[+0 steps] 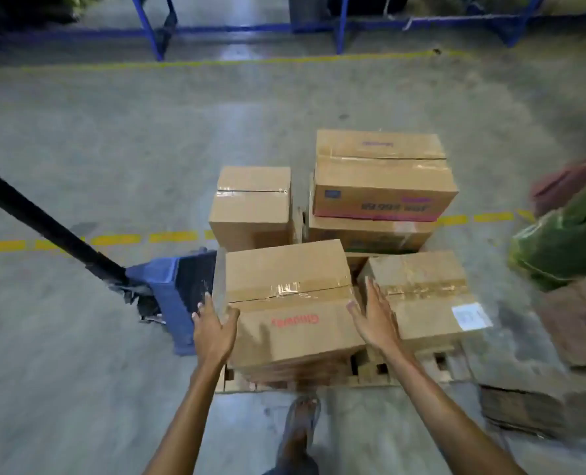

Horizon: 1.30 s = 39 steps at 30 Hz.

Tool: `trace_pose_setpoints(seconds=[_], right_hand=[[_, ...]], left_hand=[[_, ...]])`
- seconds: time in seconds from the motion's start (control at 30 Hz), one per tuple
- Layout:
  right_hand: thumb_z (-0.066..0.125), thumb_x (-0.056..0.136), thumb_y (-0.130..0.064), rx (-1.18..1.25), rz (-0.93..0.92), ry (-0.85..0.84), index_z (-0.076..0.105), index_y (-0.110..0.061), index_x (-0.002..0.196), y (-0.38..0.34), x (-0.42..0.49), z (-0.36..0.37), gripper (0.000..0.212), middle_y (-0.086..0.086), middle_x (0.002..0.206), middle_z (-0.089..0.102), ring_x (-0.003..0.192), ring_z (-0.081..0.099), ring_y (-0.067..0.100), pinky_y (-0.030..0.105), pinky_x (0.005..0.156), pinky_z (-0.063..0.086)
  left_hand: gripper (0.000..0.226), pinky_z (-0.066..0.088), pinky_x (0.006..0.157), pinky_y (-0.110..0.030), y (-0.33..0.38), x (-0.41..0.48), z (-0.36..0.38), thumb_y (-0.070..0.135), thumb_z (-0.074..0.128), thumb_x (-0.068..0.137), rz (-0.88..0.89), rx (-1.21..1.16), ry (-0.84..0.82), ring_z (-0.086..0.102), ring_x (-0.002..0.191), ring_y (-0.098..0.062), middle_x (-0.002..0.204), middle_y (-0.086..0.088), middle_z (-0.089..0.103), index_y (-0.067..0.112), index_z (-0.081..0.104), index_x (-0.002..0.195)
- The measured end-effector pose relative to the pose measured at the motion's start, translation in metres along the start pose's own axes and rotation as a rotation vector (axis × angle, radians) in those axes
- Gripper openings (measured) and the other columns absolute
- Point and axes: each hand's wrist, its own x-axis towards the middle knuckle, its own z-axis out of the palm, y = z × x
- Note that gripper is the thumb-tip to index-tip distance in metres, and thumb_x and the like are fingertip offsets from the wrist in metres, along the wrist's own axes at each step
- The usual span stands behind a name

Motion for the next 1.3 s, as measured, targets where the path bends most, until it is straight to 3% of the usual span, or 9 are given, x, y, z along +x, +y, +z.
trace_pose_setpoints(seconds=[0.2,0.3,0.4,0.5,0.7,0.9,1.0,1.13,1.3], right_hand=[[0.063,0.088,-0.064,0.248,0.279,-0.149,0.016,-0.023,0.162,0.009,0.080,0.039,0.097,0.006,0.163,0.033,0.148,0.032,0.033,0.050,0.117,0.030],[0.071,0.074,-0.073,0.383,0.328,-0.174,0.047,-0.025,0.148,0.022,0.097,0.061,0.092,-0.001,0.140,0.061,0.129,0.057,0.023,0.039,0.105,0.046],[0.070,0.058,-0.087,0.404,0.367,-0.111,0.065,-0.028,0.127,0.023,0.100,0.070,0.091,-0.010,0.115,0.073,0.108,0.068,0.015,0.038,0.096,0.054],[0.060,0.052,-0.098,0.377,0.393,-0.047,0.061,-0.029,0.132,0.029,0.098,0.061,0.106,-0.007,0.121,0.072,0.112,0.067,0.019,0.043,0.096,0.055],[0.053,0.059,-0.099,0.390,0.449,0.297,0.063,-0.027,0.125,0.052,0.056,-0.034,0.098,-0.004,0.117,0.074,0.112,0.067,0.026,0.043,0.096,0.054],[0.073,0.082,-0.060,0.537,0.577,0.781,0.068,-0.025,0.111,0.105,-0.030,-0.187,0.045,-0.006,0.097,0.070,0.105,0.069,0.026,0.028,0.077,0.042],[0.072,0.083,-0.062,0.545,0.668,1.004,0.068,-0.023,0.119,0.135,-0.081,-0.254,0.053,-0.001,0.109,0.074,0.110,0.067,0.026,0.027,0.081,0.041],[0.070,0.078,-0.071,0.537,0.749,1.324,0.064,-0.027,0.127,0.196,-0.168,-0.327,0.066,-0.006,0.112,0.074,0.110,0.068,0.023,0.033,0.091,0.050],[0.061,0.072,-0.085,0.481,0.843,1.522,0.060,-0.023,0.134,0.274,-0.248,-0.388,0.088,0.006,0.120,0.072,0.113,0.065,0.033,0.044,0.095,0.049]], left_hand=[[0.103,0.034,0.116,-0.050,-0.012,0.052,0.032,0.073,0.061,0.079,-0.343,-0.229,-0.133,0.041,0.143,-0.040,0.158,-0.017,0.042,0.025,0.024,0.162],[0.096,0.040,0.113,-0.047,-0.021,0.061,0.045,0.077,0.067,0.074,-0.493,-0.351,-0.161,0.051,0.135,-0.033,0.152,-0.012,0.051,0.030,0.041,0.155],[0.088,0.049,0.106,-0.049,-0.023,0.058,0.055,0.087,0.065,0.066,-0.501,-0.343,-0.196,0.062,0.118,-0.028,0.135,-0.004,0.065,0.040,0.056,0.140],[0.092,0.051,0.103,-0.050,-0.001,0.050,0.061,0.091,0.064,0.059,-0.454,-0.305,-0.144,0.063,0.115,-0.029,0.128,-0.002,0.069,0.041,0.058,0.136],[0.083,0.049,0.099,-0.045,0.116,0.016,0.070,0.085,0.060,0.068,-0.150,-0.270,-0.215,0.063,0.115,-0.032,0.123,-0.004,0.070,0.039,0.056,0.138],[0.081,0.047,0.102,-0.043,0.287,-0.046,0.122,0.079,0.066,0.069,0.238,-0.285,-0.472,0.062,0.121,-0.031,0.127,-0.002,0.069,0.039,0.057,0.139],[0.075,0.048,0.104,-0.047,0.371,-0.097,0.163,0.080,0.069,0.070,0.422,-0.297,-0.597,0.063,0.118,-0.026,0.123,0.002,0.071,0.034,0.063,0.129],[0.045,0.048,0.101,-0.035,0.474,-0.215,0.222,0.063,0.075,0.079,0.611,-0.310,-0.820,0.063,0.107,-0.020,0.103,0.010,0.069,0.030,0.065,0.108],[0.059,0.056,0.095,-0.043,0.539,-0.336,0.300,0.074,0.073,0.067,0.808,-0.313,-0.967,0.071,0.100,-0.020,0.100,0.010,0.077,0.034,0.071,0.110]])
